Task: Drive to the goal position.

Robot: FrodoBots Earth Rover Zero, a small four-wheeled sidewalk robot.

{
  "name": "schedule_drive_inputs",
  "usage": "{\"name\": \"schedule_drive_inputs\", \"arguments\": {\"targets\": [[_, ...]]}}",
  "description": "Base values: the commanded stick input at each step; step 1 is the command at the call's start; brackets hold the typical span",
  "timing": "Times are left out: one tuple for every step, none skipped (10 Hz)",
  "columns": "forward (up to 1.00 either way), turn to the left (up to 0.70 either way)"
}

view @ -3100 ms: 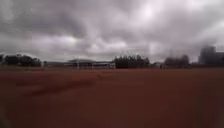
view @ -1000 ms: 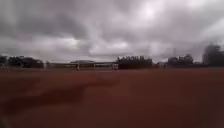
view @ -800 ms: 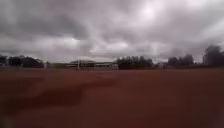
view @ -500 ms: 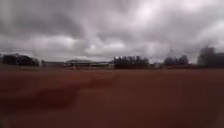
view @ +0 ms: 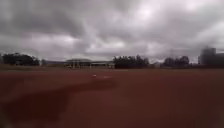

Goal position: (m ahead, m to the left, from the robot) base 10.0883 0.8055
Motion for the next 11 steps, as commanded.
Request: {"name": "schedule_drive_inputs", "arguments": {"targets": [[0.7,0.0],[0.7,0.0],[0.7,0.0],[0.7,0.0],[0.7,0.0],[0.7,0.0],[0.7,0.0],[0.7,0.0],[0.7,0.0],[0.7,0.0],[0.7,0.0]]}}
